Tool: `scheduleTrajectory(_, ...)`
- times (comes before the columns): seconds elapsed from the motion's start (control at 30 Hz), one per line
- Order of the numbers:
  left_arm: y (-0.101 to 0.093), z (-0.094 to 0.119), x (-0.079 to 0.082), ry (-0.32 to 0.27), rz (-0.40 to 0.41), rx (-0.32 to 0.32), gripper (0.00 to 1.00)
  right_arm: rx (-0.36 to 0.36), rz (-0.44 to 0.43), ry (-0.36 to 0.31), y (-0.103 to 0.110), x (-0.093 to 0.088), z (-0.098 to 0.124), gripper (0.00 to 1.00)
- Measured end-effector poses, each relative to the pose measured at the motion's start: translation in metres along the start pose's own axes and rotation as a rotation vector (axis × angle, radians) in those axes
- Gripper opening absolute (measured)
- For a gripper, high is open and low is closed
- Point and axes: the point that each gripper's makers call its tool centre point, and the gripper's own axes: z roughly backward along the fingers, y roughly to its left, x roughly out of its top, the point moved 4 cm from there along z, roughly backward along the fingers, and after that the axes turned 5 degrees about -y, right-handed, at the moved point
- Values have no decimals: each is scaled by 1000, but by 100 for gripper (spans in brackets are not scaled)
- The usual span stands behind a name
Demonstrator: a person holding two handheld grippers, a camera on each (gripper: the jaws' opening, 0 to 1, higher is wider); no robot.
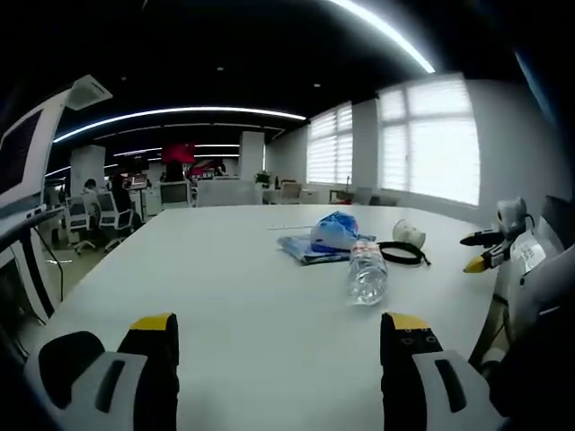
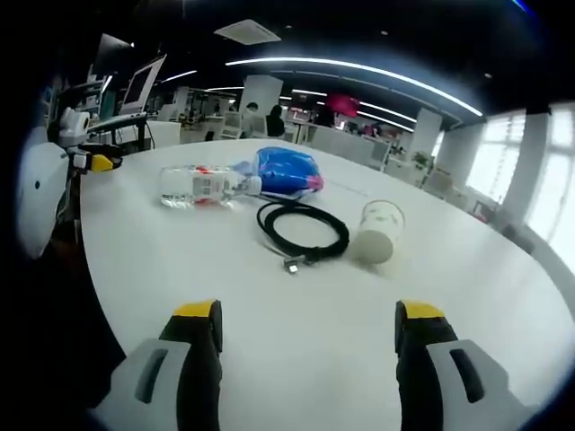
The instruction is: Arrange the tabletop items into an orderly group along one side of the table until the central work area is clear of visible clutter.
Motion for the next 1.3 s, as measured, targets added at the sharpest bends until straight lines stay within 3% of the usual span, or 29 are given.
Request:
scheduleTrajectory(0.27, 5, 2, 1, -6, 13, 4, 93, -12, 10, 13, -1, -2, 2, 76)
scheduleTrajectory(0.5, -3, 3, 5, -19, 8, -22, 93, -2, 27, 40, 2, -7, 0, 75)
scheduleTrajectory(1.3, -8, 3, 3, -9, 9, -32, 92, -1, -1, 26, 2, -6, 4, 74)
